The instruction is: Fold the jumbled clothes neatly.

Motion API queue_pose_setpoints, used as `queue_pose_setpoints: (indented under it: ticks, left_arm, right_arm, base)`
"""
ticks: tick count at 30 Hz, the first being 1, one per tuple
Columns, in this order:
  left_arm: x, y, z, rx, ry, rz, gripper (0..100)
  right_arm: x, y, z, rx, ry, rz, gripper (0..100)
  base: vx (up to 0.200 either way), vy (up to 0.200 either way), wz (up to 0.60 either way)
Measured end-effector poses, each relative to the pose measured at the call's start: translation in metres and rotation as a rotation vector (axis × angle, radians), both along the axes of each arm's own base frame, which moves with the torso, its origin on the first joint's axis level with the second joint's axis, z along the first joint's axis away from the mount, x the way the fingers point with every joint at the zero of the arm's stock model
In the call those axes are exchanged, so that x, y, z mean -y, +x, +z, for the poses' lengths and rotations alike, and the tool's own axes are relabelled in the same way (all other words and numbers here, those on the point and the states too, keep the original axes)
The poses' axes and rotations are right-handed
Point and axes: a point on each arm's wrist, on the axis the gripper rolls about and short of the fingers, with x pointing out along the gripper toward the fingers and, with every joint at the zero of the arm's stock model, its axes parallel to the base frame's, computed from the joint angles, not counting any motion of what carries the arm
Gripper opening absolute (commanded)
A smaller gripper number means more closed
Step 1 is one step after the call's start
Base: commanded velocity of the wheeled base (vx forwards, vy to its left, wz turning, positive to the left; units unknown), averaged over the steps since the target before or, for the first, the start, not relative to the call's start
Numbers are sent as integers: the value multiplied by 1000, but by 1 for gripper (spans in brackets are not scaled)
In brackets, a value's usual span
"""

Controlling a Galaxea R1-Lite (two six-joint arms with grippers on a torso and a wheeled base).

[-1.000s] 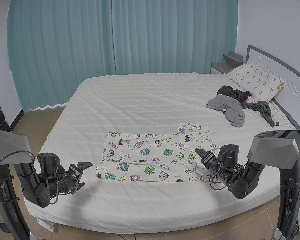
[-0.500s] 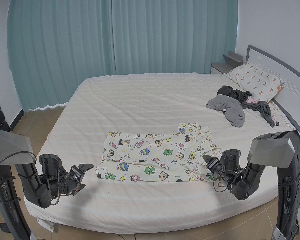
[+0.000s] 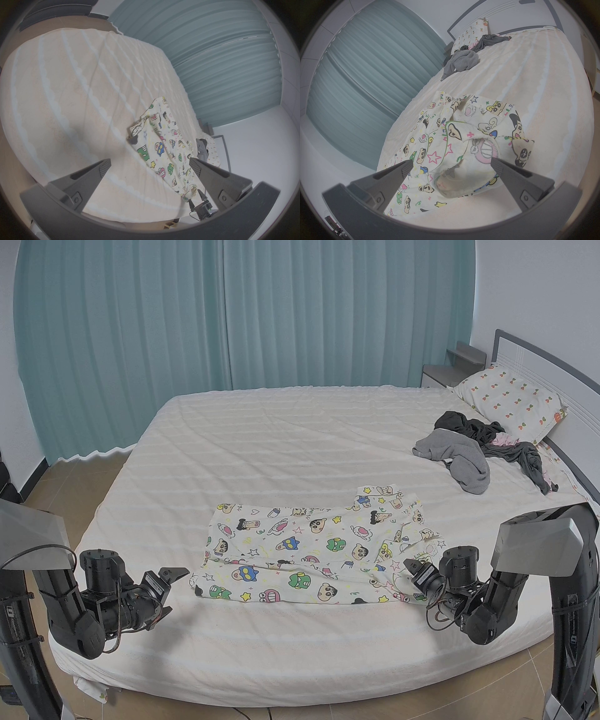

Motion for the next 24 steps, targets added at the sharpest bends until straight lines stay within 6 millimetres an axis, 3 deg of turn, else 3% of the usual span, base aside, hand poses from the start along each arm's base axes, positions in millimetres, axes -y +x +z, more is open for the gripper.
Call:
queue_pose_setpoints:
  ticks: [13,24]
  left_arm:
    - [2,-7,-11,27,24,-25,100]
    - [2,-7,-13,17,25,-26,100]
  right_arm:
    - [-6,7,0,12,95,5,0]
    - [-6,-1,0,-20,108,48,0]
  base:
    - [0,0,0]
    - [0,0,0]
